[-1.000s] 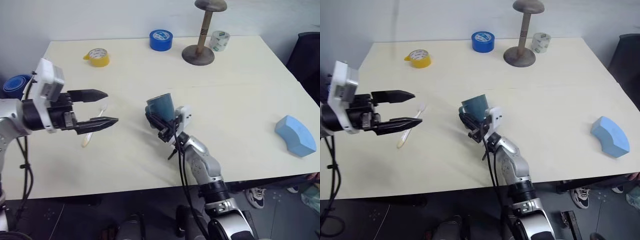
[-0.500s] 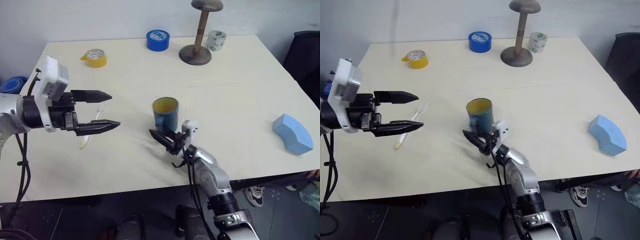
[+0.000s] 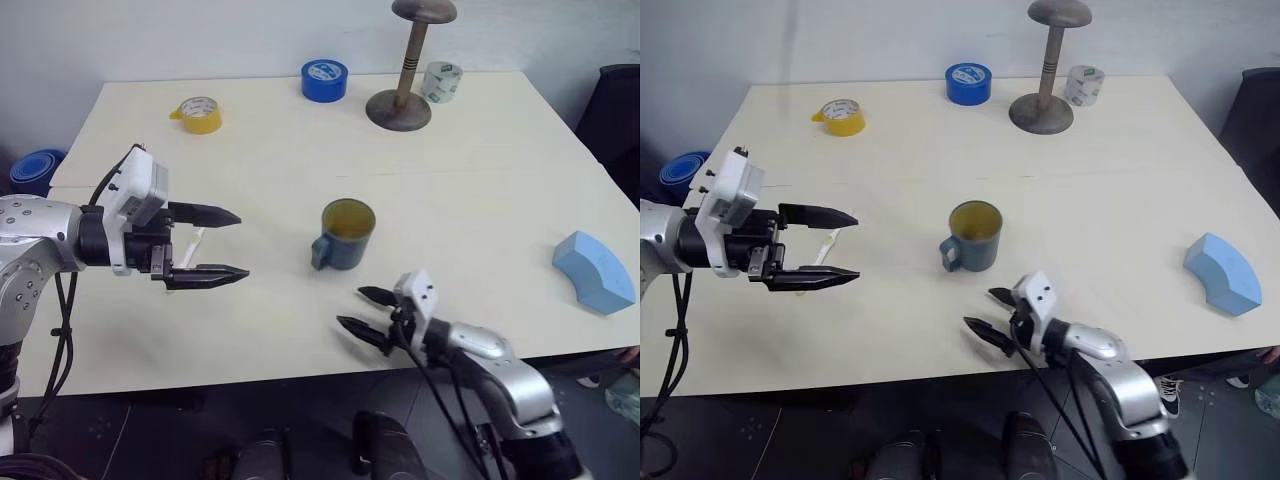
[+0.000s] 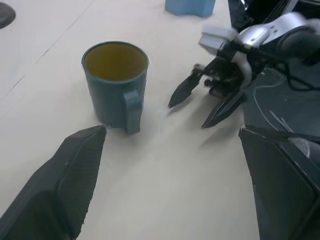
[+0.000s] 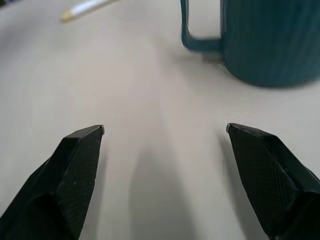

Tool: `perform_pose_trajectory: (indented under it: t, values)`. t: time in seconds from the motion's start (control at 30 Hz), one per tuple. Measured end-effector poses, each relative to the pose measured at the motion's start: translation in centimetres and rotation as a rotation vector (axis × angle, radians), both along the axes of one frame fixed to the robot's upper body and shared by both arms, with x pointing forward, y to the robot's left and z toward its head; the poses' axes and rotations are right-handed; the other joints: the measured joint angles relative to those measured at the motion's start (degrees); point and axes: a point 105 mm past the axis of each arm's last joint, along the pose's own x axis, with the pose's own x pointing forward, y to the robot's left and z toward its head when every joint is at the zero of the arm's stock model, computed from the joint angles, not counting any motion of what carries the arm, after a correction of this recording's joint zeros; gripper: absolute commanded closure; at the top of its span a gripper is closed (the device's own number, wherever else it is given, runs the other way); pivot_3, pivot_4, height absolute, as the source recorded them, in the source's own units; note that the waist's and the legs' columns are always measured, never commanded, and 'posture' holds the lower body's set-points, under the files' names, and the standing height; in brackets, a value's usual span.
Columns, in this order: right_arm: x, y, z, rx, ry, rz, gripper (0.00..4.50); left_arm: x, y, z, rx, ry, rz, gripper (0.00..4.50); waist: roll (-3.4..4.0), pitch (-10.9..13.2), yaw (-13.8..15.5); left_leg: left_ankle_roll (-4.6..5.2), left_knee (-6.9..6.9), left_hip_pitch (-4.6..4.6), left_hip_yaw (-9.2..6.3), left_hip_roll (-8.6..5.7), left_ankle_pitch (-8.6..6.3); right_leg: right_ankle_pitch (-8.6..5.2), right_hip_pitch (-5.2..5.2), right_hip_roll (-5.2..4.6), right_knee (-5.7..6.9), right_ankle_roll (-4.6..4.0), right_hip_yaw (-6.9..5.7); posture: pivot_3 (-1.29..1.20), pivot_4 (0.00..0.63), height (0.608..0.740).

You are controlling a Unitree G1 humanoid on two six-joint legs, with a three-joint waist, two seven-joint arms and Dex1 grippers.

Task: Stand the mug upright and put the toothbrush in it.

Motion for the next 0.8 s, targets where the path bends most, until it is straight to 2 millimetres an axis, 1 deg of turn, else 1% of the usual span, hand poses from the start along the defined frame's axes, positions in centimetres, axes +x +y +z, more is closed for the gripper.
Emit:
perform_pose_trajectory:
  t: [0.03,0.1,0.13,0.17,0.2,0.23,0.27,0.33,0.37,0.47,0.5,0.63,0.73,0.8]
  values:
    - [-0.5,-1.1,0.9,-0.034,-0.003,-0.002,0.04,0.3,0.4,-0.3,0.030,-0.003,0.039,0.00,0.08,0.0,0.1,0.05,0.02,-0.02,0.02,-0.01,-0.02,0.00,0.00,-0.02,-0.05,0.00,0.02,0.00,0.150,0.740]
    - [-1.0,-3.9,3.5,-0.106,-0.030,-0.026,0.02,1.2,2.1,-1.3,0.113,0.003,0.178,0.00,0.10,0.1,0.3,0.10,0.01,-0.02,0.05,-0.02,-0.05,0.00,0.04,-0.02,-0.21,0.00,0.03,0.00,0.150,0.740]
    - [-1.2,-5.2,5.3,-0.140,-0.058,-0.040,0.02,1.9,3.2,-2.0,0.156,0.016,0.270,0.00,0.10,0.1,0.5,0.11,0.00,-0.01,0.05,-0.01,-0.05,0.00,0.07,0.00,-0.28,0.00,0.03,0.00,0.150,0.740]
    - [-1.3,-6.2,7.7,-0.173,-0.097,-0.044,0.02,2.9,4.7,-2.7,0.189,0.032,0.407,0.00,0.08,0.1,0.5,0.11,0.00,0.04,0.08,0.00,-0.05,0.00,0.11,0.02,-0.26,0.00,0.04,0.00,0.150,0.740]
    - [-1.5,-6.4,9.6,-0.186,-0.141,-0.040,0.02,3.6,5.9,-3.3,0.214,0.049,0.506,0.00,0.06,0.1,0.5,0.12,-0.02,0.04,0.09,0.03,-0.05,0.00,0.11,0.05,-0.30,-0.01,0.04,0.00,0.150,0.740]
    - [-1.9,-6.4,10.9,-0.188,-0.164,-0.023,0.02,4.1,6.8,-3.8,0.226,0.069,0.588,0.00,-0.01,0.1,0.5,0.12,-0.03,0.07,0.03,0.08,-0.05,0.00,0.13,0.07,-0.24,-0.01,0.01,0.00,0.150,0.740]
    - [-2.2,-6.0,11.7,-0.185,-0.159,0.010,0.02,4.6,7.4,-4.3,0.228,0.087,0.656,0.00,-0.03,0.1,0.7,0.13,-0.03,0.09,0.02,0.08,-0.06,0.00,0.15,0.06,-0.21,-0.01,0.01,0.00,0.150,0.740]
    - [-2.8,-5.3,13.4,-0.162,-0.157,0.075,0.02,5.5,7.5,-5.3,0.224,0.120,0.740,0.00,-0.07,0.1,1.3,0.15,-0.02,0.02,0.07,0.06,-0.07,0.00,0.11,0.05,-0.27,-0.01,0.02,0.00,0.150,0.740]
    - [-3.1,-4.9,13.9,-0.153,-0.159,0.101,0.02,5.9,7.2,-5.6,0.208,0.137,0.752,0.00,-0.09,0.1,1.5,0.17,0.00,0.03,0.08,0.04,-0.08,0.00,0.12,0.03,-0.25,-0.01,0.03,0.00,0.150,0.740]
    - [-3.6,-3.9,15.2,-0.134,-0.169,0.164,0.02,7.2,5.3,-7.0,0.182,0.194,0.751,0.00,-0.30,0.2,2.8,0.19,0.04,-0.04,0.06,-0.02,-0.09,0.01,0.10,0.00,-0.29,0.00,0.01,0.00,0.150,0.740]
    - [-3.7,-3.8,15.3,-0.137,-0.163,0.172,0.02,7.6,5.2,-7.5,0.196,0.206,0.763,0.00,-0.36,0.2,3.0,0.19,0.05,-0.05,0.06,-0.02,-0.09,0.01,0.10,-0.01,-0.28,0.01,0.00,0.00,0.150,0.740]
    - [-4.0,-3.4,15.2,-0.161,-0.146,0.201,0.02,9.9,5.8,-9.3,0.238,0.235,0.861,0.00,-0.51,0.2,3.0,0.21,0.08,-0.07,0.14,-0.08,-0.08,0.02,0.10,-0.04,-0.37,0.02,-0.04,0.00,0.150,0.740]
    - [-3.9,-3.4,15.1,-0.171,-0.142,0.195,0.02,11.5,5.9,-8.8,0.229,0.205,0.896,0.00,-0.59,0.2,3.0,0.25,0.14,-0.09,0.16,-0.07,-0.06,0.02,0.11,-0.06,-0.38,0.03,-0.05,0.00,0.150,0.740]
    - [-3.9,-3.5,15.1,-0.171,-0.144,0.187,0.02,12.4,5.8,-8.9,0.216,0.204,0.908,0.00,-0.60,0.2,3.0,0.25,0.16,-0.06,0.20,-0.07,-0.05,0.02,0.13,-0.07,-0.35,0.03,-0.05,0.00,0.150,0.740]
